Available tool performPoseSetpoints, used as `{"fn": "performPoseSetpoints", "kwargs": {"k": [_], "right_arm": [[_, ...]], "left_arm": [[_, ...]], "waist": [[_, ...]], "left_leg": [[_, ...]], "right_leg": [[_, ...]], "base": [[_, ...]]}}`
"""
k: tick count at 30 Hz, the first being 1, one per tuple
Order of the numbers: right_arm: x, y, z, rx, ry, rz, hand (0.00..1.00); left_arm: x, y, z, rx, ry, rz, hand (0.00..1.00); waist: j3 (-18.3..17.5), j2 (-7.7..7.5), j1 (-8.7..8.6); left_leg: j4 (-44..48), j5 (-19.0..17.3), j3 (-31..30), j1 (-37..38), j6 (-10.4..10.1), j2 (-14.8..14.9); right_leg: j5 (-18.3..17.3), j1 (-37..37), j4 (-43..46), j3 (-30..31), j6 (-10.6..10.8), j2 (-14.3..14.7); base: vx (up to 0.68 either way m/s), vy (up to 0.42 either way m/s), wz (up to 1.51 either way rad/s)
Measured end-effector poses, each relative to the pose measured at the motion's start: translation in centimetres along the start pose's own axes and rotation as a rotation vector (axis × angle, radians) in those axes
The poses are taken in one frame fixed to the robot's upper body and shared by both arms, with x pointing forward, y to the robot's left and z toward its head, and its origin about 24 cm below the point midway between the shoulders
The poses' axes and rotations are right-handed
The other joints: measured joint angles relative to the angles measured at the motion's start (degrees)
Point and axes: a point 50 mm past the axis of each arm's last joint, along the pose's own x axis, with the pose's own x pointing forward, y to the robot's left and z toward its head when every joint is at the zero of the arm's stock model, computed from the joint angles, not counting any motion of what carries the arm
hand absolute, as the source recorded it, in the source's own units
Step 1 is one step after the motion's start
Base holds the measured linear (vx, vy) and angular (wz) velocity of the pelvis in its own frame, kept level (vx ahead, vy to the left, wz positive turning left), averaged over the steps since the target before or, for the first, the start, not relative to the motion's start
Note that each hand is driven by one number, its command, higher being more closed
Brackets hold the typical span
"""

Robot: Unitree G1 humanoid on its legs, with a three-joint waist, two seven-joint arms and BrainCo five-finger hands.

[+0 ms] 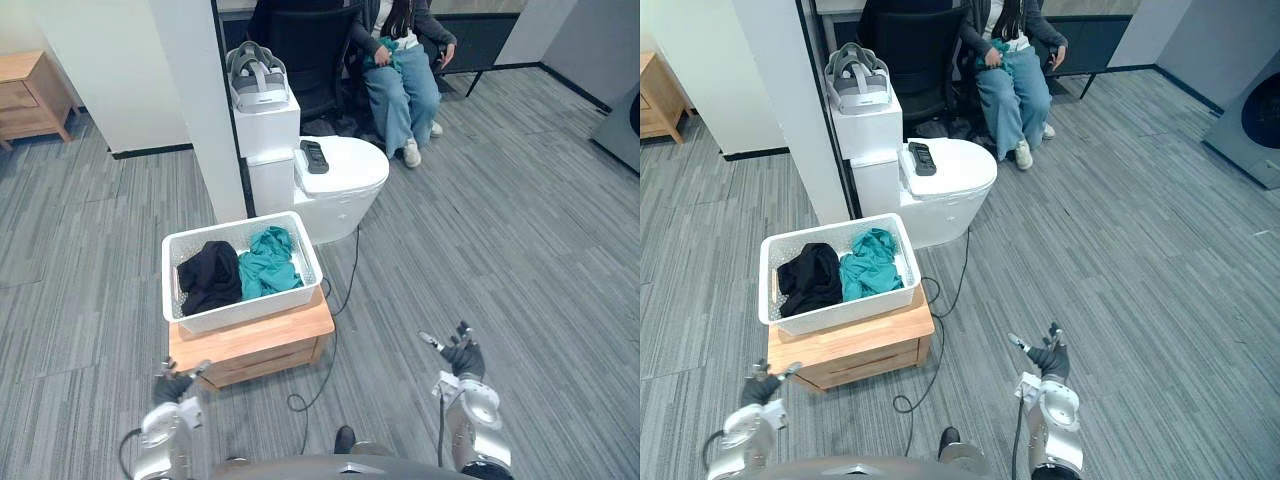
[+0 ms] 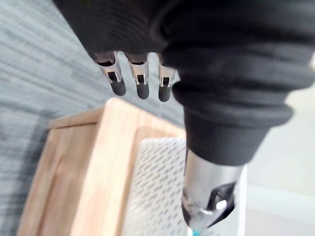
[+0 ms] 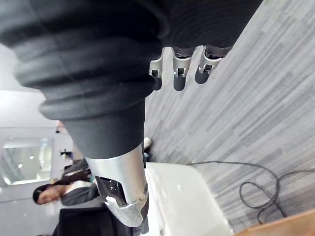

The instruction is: Pick up the laundry basket with both hands and put the clothes into the washing machine.

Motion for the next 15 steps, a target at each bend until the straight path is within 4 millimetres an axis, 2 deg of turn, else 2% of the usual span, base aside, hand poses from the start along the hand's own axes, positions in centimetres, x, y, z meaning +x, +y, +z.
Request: {"fn": "performPoseSetpoints", "kwargs": {"k": [3,6,8,9,10,11,15], "right_arm": [[0.4,0.2,1.7,-0.036,-0.07,0.031,0.0],[1.8,0.7,4.4,-0.075,-0.155,0.082,0.0],[3.4,1.7,7.8,-0.128,-0.259,0.15,0.0],[4.5,3.1,11.3,-0.173,-0.362,0.206,0.0],[4.7,3.3,11.9,-0.18,-0.379,0.217,0.0],[5.2,4.2,13.9,-0.2,-0.435,0.248,0.0],[6.3,6.9,17.7,-0.24,-0.498,0.346,0.0]], "left_arm": [[0.5,1.3,2.1,0.002,-0.074,0.033,0.0],[1.2,2.2,4.6,0.005,-0.155,0.06,0.0],[2.1,2.4,7.3,0.03,-0.233,0.07,0.0],[2.7,2.4,9.7,0.047,-0.299,0.077,0.0],[2.8,2.3,10.2,0.049,-0.31,0.077,0.0],[3.1,2.0,11.7,0.05,-0.352,0.071,0.0],[4.3,0.7,15.3,0.052,-0.42,0.047,0.0]], "waist": [[0.6,0.9,0.08],[1.3,2.04,0.22],[2.6,2.29,0.14],[2.9,2.16,0.18],[3.0,2.16,0.17],[4.2,2.12,0.14],[6.8,1.9,-0.12]], "left_leg": [[0.4,0.2,0.0,-1.3,0.2,-1.0],[1.0,0.2,0.0,-2.4,0.2,-1.7],[1.3,0.2,0.4,-3.1,0.2,-1.8],[2.1,0.3,1.5,-5.0,0.3,-1.8],[2.1,0.3,1.7,-5.4,0.4,-1.9],[2.4,0.4,2.3,-5.9,0.5,-1.9],[4.3,0.4,3.1,-8.3,0.5,-1.7]], "right_leg": [[1.5,-0.9,-1.5,0.0,0.3,-0.7],[2.9,-0.8,-3.2,0.1,0.3,-1.3],[4.0,-1.4,-4.1,0.7,0.1,-1.3],[5.0,-3.8,-4.1,1.9,-0.2,-1.2],[5.2,-4.2,-4.2,2.2,-0.2,-1.2],[5.9,-4.9,-4.3,2.9,-0.3,-1.2],[7.3,-7.0,-4.5,4.1,-0.7,-1.1]], "base": [[0.0,0.033,0.03],[-0.01,0.026,0.01],[-0.09,-0.002,-0.19],[-0.11,-0.015,-0.29],[-0.12,-0.024,-0.36],[-0.06,-0.018,-0.17],[-0.13,-0.036,-0.15]]}}
